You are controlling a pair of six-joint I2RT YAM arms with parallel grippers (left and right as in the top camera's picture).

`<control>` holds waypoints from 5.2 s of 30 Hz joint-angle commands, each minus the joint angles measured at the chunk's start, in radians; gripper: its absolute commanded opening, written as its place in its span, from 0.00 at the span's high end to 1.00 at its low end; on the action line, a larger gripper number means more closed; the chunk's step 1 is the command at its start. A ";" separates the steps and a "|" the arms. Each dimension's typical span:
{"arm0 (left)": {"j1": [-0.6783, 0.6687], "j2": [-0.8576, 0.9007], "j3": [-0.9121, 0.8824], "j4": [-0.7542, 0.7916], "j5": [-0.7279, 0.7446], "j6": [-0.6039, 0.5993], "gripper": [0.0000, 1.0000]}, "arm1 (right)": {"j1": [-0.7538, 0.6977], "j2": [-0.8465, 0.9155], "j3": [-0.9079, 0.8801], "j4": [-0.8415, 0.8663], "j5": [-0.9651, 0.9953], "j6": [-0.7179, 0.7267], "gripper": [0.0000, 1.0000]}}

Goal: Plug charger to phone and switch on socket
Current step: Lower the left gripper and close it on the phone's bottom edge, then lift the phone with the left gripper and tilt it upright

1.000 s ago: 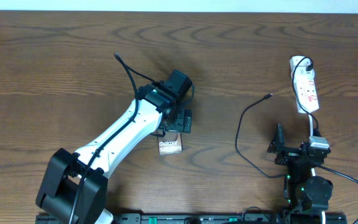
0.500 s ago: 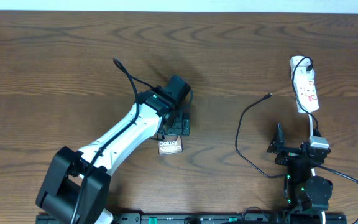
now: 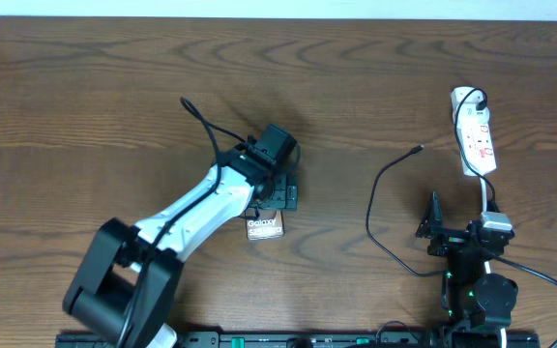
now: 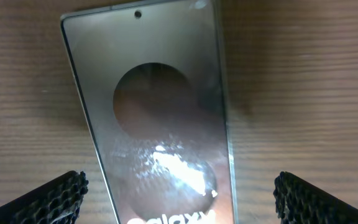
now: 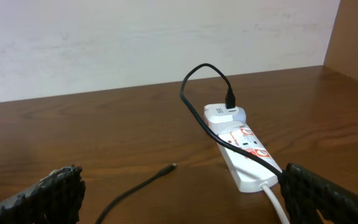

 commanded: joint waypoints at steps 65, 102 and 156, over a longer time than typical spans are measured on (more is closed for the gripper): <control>-0.004 0.214 -0.007 0.013 0.019 -0.132 0.24 | 0.008 -0.005 -0.003 -0.001 -0.002 -0.009 0.01; -0.004 0.214 -0.007 -0.048 0.048 -0.132 0.10 | 0.008 -0.005 -0.003 -0.001 -0.002 -0.009 0.01; 0.080 0.068 0.021 -0.041 0.352 -0.093 0.27 | 0.008 -0.005 -0.003 -0.001 -0.002 -0.009 0.01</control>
